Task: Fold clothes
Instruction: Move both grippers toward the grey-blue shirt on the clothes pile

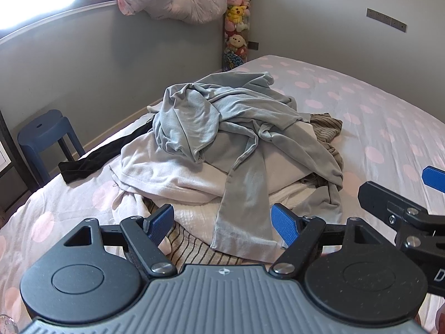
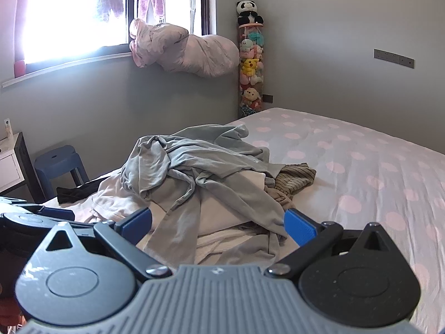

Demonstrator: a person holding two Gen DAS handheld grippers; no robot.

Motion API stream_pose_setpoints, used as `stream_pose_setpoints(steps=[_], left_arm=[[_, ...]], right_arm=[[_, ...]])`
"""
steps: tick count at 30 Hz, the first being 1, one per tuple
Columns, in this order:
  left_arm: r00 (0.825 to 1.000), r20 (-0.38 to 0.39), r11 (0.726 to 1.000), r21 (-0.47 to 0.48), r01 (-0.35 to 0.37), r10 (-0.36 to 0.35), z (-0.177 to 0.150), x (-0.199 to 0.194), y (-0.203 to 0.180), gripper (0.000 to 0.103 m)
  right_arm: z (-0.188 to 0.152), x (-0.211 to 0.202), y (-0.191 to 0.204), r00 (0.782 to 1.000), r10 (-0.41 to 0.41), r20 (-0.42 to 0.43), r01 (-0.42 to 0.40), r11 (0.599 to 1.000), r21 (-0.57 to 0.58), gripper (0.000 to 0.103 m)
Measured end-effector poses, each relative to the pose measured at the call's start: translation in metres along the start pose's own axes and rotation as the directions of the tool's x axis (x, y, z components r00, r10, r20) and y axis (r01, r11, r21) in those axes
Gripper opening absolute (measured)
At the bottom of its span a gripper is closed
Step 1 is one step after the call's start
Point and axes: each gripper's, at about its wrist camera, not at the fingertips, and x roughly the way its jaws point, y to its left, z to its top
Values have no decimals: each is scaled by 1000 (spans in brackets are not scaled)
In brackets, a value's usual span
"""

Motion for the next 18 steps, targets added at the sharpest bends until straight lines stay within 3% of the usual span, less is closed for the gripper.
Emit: stream_pose_setpoints(steps=[14,18], left_arm=[[998,-56,998,-45,38,-41,40,61,36,77],[995,-30,993,-73,90,-93,50,75,51,77]], right_arm=[[24,78,-16,990,96,-99,-105,991,-84,100],[28,109,-16,984,111,-141,-127,986,-111,99]])
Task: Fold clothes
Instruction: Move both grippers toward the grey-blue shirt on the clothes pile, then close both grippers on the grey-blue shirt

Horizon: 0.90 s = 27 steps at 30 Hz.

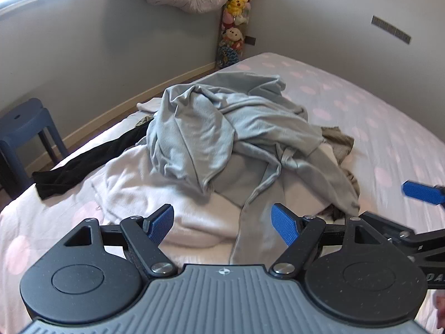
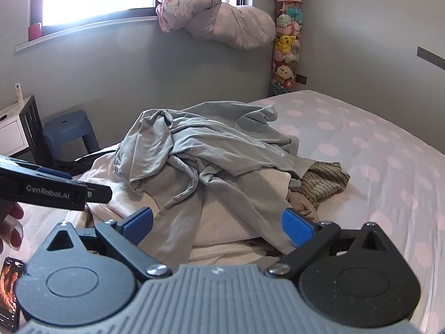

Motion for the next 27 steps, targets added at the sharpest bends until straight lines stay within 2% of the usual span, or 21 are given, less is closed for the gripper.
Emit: stream_pose_setpoints(steps=[5,9,12,13,16,19,23,24,25,26,27], left_arm=[[997,-60,998,-19,-54,52,17,29,13,77],[993,-42,994,-4,-108,107,29,48,26,76],[994,-52,995,-25,-94,93,39,63,35,73],[995,-53,996,-29,-89,87,41,68,36,73],[997,-63,998,-17,-55,54,43,77,32,73],[996,-82,999,-10,-32,31,43,88,28,73],[991,-131,999,-37,-32,26,39,108,28,73],[990,-141,998,-45,-33,27,39,114,29,64],[990,-135,999,-33,-40,35,39,114,27,48],[991,-128,999,-22,-46,43,39,114,26,43],[991,-121,999,-10,-53,51,39,113,25,38]], right_arm=[[9,36,-2,999,31,-45,-32,999,-10,99],[18,61,0,995,78,-66,-79,997,-22,99],[24,81,2,991,108,-74,-110,994,-18,99],[25,88,3,990,117,-80,-119,993,-12,98],[28,110,5,985,146,-96,-146,989,8,84],[28,127,8,984,148,-100,-148,989,9,83],[27,146,9,986,126,-110,-127,992,1,69],[27,149,7,988,112,-108,-112,994,1,64],[26,152,5,990,97,-106,-98,995,0,53],[27,153,2,991,87,-105,-87,996,3,43],[28,152,-1,991,85,-103,-84,996,10,38]])
